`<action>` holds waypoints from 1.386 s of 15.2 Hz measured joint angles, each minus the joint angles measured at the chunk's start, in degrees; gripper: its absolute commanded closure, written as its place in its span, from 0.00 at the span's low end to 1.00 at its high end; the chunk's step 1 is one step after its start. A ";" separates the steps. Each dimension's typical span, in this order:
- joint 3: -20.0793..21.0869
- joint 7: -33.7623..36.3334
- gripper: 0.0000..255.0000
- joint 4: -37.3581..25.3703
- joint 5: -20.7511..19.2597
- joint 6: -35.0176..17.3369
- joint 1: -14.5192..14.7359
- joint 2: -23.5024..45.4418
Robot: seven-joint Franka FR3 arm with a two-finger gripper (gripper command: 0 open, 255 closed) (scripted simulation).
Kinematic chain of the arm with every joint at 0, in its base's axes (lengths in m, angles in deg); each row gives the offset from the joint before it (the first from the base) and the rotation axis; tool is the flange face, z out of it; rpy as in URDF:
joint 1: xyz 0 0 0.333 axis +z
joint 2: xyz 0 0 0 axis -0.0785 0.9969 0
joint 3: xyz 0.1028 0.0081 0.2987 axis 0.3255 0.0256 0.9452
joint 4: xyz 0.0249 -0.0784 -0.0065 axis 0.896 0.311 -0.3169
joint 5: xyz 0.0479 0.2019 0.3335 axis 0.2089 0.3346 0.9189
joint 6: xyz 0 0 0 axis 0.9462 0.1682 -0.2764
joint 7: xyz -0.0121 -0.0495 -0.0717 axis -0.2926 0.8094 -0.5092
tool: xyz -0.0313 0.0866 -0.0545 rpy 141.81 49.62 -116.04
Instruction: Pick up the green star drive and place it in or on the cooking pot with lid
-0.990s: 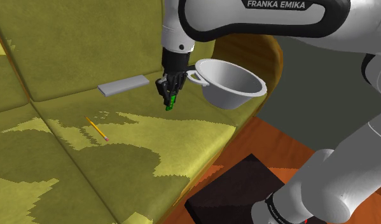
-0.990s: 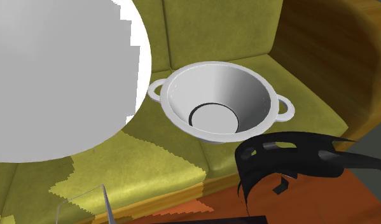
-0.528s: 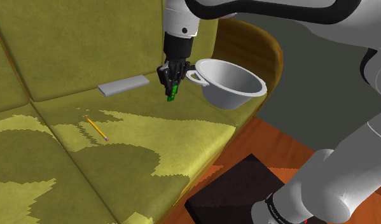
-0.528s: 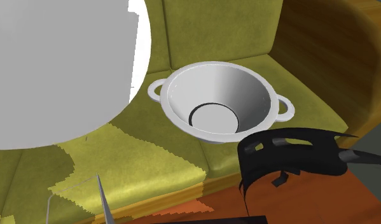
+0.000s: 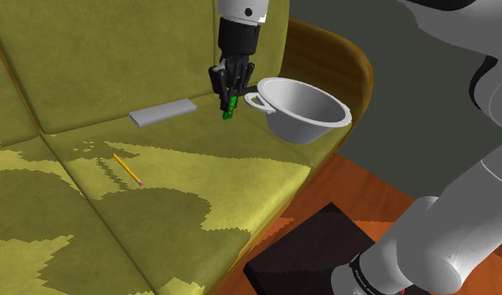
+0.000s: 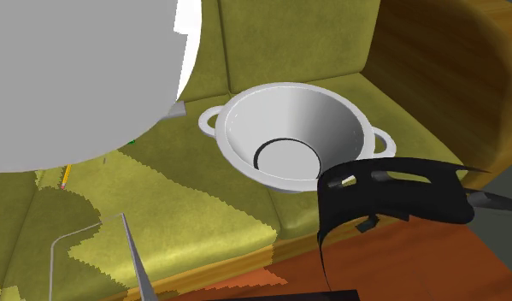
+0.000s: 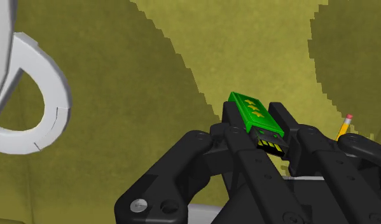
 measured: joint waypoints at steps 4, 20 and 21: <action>0.08 0.27 1.00 -4.28 -0.33 3.36 0.08 0.98; -2.99 -5.92 1.00 -12.45 -0.63 12.17 -3.34 0.52; -3.93 -7.73 1.00 -10.53 -0.27 11.81 -4.28 -1.08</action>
